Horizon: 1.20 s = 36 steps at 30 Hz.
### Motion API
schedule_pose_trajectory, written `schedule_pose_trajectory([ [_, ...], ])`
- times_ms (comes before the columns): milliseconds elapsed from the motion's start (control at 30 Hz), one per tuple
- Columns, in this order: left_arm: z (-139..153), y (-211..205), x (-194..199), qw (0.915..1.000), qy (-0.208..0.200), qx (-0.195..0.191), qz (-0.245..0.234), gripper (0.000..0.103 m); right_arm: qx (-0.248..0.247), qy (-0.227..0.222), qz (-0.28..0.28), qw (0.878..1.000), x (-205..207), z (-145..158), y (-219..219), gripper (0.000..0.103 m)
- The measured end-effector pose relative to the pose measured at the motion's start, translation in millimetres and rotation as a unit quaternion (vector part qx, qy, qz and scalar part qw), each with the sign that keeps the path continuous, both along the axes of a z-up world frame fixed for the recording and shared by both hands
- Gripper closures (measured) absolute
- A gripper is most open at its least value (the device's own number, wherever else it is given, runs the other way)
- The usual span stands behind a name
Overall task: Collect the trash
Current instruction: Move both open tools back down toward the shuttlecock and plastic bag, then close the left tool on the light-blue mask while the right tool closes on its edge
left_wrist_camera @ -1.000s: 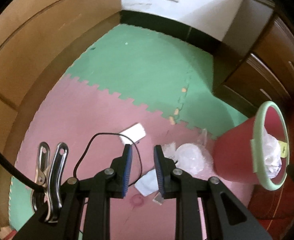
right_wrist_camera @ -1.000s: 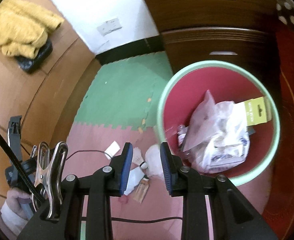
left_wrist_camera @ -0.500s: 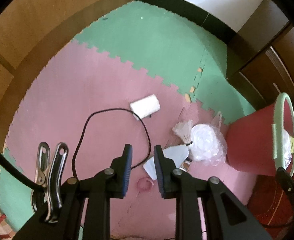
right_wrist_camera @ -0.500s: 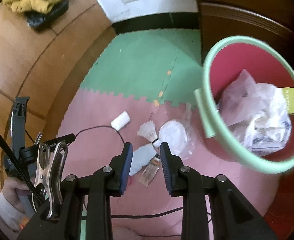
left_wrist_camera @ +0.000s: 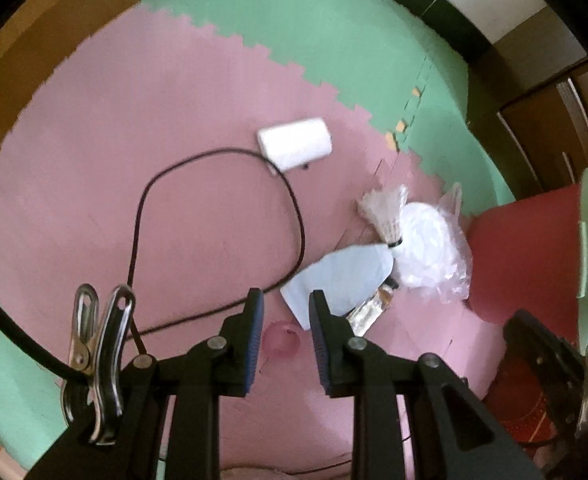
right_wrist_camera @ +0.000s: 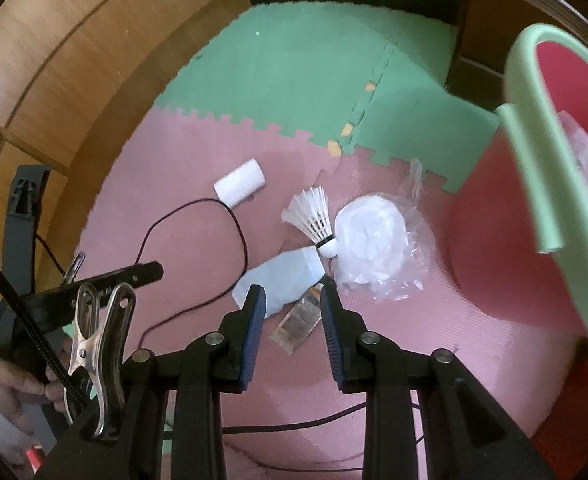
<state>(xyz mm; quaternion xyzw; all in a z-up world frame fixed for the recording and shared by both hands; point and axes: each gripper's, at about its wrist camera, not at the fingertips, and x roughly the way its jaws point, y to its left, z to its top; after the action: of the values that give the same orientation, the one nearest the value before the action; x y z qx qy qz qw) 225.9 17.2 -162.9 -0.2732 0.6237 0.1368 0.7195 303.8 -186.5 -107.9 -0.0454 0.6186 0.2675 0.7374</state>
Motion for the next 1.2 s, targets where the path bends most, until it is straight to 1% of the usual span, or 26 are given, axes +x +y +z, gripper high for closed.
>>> schedule_pose_trajectory([
  [100,-18.3,-0.1,-5.6,0.9998,0.008,-0.018,0.007,0.079,-0.007,0.007,0.010,1.000,2.0,-16.5,6.9,0.074],
  [400,-63.6,-1.5,-12.2,0.9987,0.027,-0.041,0.015,0.077,-0.038,0.026,0.034,0.998,4.3,-67.3,23.9,0.074],
  [533,-82.5,-4.8,-12.3,0.9977,0.029,-0.057,0.019,0.072,-0.051,0.034,0.051,0.997,6.0,-88.5,33.1,0.074],
  [567,-86.4,-5.9,-12.2,0.9975,0.027,-0.062,0.019,0.070,-0.054,0.034,0.055,0.996,6.6,-92.6,35.2,0.073],
  [633,-95.3,-9.3,-11.8,0.9969,0.025,-0.072,0.018,0.068,-0.058,0.034,0.066,0.996,8.1,-101.9,40.0,0.067],
  [833,-113.7,-16.1,-7.7,0.9958,0.022,-0.087,0.019,0.067,-0.073,0.036,0.087,0.993,16.0,-125.9,50.3,0.066],
  [1067,-126.7,-15.8,-5.3,0.9950,0.013,-0.096,0.022,0.066,-0.072,0.061,0.078,0.992,30.0,-150.9,52.6,0.066],
  [1100,-128.1,-15.4,-4.8,0.9949,0.012,-0.097,0.024,0.065,-0.075,0.062,0.080,0.992,31.0,-155.4,54.1,0.066],
  [1133,-127.5,-14.9,-4.7,0.9945,0.006,-0.101,0.029,0.061,-0.076,0.062,0.082,0.992,31.5,-158.6,55.4,0.066],
  [1167,-127.3,-14.9,-4.1,0.9943,0.001,-0.102,0.030,0.059,-0.077,0.063,0.083,0.992,32.0,-161.2,56.6,0.066],
  [1200,-126.9,-15.4,-4.0,0.9943,-0.001,-0.102,0.032,0.059,-0.078,0.066,0.086,0.991,32.2,-165.2,58.7,0.066],
])
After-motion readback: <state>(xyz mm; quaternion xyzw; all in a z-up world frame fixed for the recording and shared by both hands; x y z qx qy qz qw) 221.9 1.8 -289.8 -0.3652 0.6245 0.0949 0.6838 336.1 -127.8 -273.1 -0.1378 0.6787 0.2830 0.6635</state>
